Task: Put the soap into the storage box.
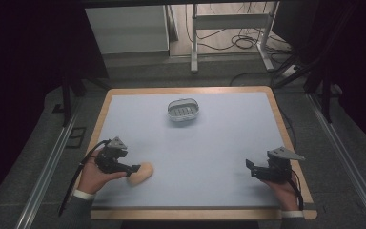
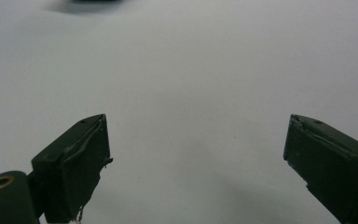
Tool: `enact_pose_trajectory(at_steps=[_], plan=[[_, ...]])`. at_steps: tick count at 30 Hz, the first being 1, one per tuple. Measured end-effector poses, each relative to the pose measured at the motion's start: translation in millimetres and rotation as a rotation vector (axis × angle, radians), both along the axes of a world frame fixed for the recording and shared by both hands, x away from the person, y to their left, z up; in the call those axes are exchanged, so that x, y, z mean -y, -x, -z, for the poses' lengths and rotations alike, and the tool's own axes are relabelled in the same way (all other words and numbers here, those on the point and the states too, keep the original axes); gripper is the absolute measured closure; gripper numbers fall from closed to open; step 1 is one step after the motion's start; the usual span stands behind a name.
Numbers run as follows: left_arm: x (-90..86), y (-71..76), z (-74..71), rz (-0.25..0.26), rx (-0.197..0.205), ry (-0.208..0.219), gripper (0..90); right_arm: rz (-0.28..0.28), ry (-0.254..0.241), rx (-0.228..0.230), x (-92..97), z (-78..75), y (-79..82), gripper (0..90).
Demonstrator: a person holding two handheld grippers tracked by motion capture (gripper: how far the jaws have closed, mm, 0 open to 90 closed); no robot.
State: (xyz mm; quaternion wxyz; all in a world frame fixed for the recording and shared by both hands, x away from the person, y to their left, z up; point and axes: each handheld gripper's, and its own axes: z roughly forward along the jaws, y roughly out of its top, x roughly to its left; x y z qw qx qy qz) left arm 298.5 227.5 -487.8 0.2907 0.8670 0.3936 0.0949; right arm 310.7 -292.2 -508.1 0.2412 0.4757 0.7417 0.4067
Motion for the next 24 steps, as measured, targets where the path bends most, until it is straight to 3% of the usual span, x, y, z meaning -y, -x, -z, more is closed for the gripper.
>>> enact_pose_trajectory(at_steps=[4,24], plan=[[5.1,7.3,10.7,0.021,-0.038,-0.014,20.4,0.000,0.008,0.002,-0.5,-0.7,0.6,7.0],[22.0,3.9,22.5,0.054,-0.091,-0.046,20.5,0.009,0.026,-0.014,-1.0,3.1,-1.2,7.0]])
